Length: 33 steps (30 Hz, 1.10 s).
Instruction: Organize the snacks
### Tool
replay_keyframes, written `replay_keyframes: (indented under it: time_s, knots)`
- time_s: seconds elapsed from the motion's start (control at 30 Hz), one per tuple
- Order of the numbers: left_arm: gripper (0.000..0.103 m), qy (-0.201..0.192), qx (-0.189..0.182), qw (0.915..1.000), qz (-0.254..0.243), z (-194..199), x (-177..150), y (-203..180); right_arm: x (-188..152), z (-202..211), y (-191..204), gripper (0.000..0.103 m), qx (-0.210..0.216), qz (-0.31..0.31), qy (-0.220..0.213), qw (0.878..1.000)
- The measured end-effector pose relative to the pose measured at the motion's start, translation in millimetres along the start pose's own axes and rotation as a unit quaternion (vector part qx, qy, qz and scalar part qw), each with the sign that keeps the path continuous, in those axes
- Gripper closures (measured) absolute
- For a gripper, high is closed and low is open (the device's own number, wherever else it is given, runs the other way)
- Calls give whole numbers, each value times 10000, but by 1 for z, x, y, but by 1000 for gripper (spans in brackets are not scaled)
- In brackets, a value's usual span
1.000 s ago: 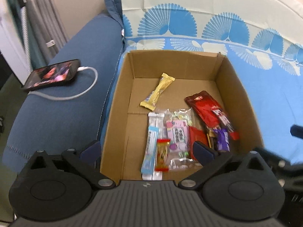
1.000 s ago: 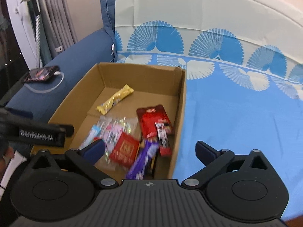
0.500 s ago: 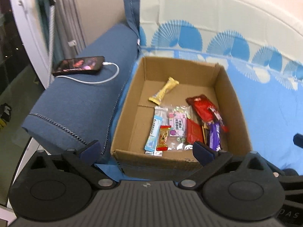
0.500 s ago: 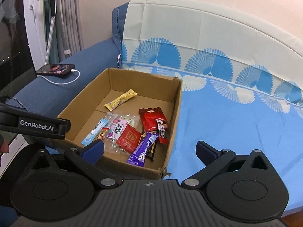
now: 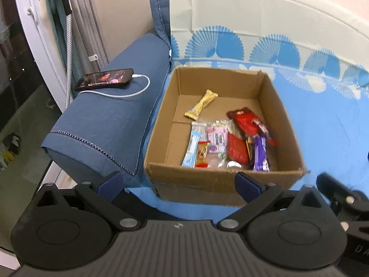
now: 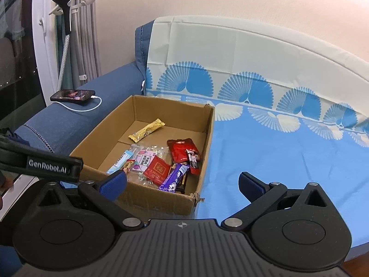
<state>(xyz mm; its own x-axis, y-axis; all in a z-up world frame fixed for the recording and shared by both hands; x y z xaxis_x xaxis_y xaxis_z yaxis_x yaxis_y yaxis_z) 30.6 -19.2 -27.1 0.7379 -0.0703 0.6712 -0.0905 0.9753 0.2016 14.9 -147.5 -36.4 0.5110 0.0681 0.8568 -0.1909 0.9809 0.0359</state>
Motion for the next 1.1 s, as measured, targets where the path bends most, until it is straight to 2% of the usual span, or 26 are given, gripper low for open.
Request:
replay_keyframes:
  time_s: [0.3,1.1]
  knots:
    - [0,-108,-89,9998,114,11,-5,6,1,7,9,0,82,127,-68,9999]
    - [0,-77,-25,9999,127,10,-5,10,-1,9,15,0,87,147,-64,9998]
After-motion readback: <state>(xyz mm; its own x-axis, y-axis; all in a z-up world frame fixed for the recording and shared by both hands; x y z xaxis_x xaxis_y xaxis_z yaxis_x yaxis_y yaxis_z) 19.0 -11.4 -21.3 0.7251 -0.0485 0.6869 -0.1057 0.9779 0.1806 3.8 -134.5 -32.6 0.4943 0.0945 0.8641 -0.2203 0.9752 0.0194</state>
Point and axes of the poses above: each gripper's, at about its wrist camera, not at the fingertips, and z roughly against the way its jaws point, y to its left, x to its top, the point moved 8 cm from there along -z, roughly the way its jaws point, and after that the axes turned 4 degrees about x, right-handed, at the moved point
